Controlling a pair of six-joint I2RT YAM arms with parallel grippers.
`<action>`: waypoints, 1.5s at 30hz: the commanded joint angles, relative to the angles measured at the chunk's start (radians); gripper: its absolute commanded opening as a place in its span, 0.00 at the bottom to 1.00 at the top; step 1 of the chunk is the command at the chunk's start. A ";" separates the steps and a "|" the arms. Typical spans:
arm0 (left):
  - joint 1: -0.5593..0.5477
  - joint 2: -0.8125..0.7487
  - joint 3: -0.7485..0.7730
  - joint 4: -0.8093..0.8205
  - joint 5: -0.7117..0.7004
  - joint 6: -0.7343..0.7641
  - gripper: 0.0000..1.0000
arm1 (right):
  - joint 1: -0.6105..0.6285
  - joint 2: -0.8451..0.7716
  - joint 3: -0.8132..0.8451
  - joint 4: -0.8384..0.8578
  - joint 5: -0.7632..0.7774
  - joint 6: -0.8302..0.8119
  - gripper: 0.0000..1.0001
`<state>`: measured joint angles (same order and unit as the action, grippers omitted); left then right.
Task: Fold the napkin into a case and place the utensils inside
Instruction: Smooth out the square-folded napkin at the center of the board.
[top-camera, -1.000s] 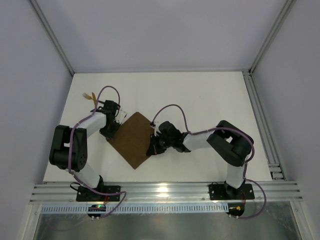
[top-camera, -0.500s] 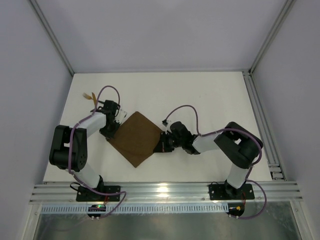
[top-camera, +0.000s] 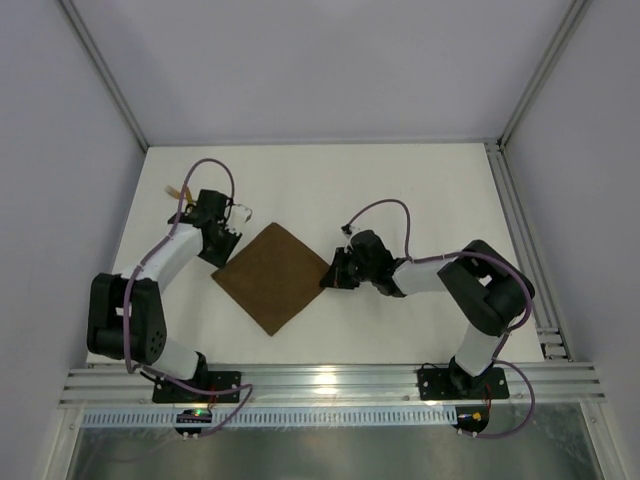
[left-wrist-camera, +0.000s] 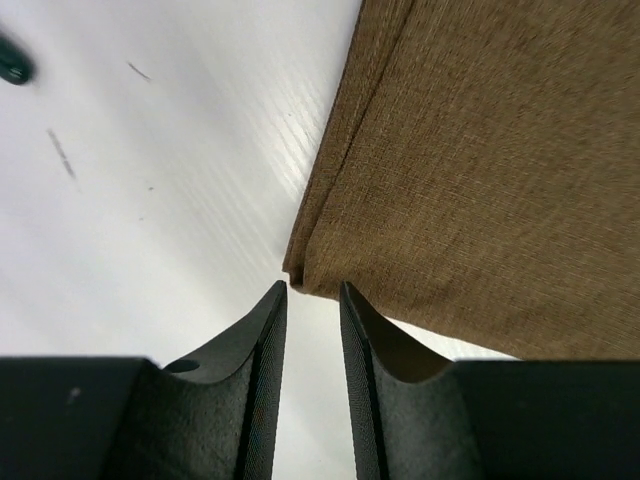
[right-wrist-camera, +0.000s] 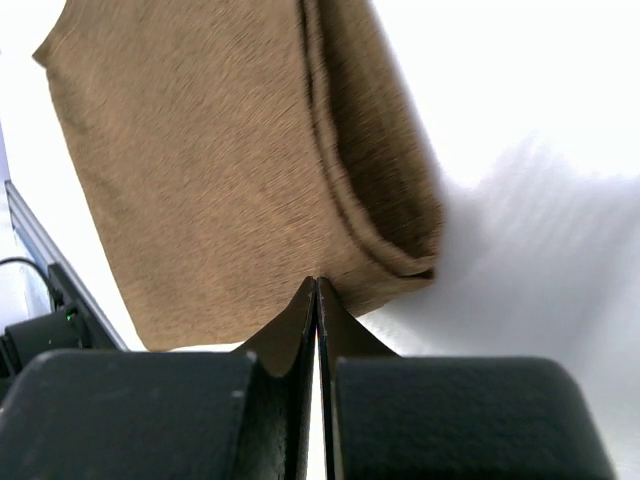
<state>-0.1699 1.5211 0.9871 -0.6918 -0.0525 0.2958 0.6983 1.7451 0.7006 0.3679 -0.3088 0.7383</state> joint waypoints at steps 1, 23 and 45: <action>0.001 -0.091 0.059 -0.058 0.049 0.002 0.30 | -0.013 -0.036 0.049 -0.017 0.039 -0.014 0.03; -0.180 0.044 -0.145 0.071 -0.067 0.020 0.25 | -0.125 -0.025 0.048 -0.128 0.089 -0.086 0.03; 0.018 -0.044 -0.050 0.035 -0.041 -0.015 0.33 | -0.125 -0.038 0.091 -0.230 0.021 -0.155 0.43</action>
<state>-0.1566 1.4788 0.9058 -0.6891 -0.0944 0.2943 0.5755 1.6817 0.7876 0.0906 -0.2348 0.5724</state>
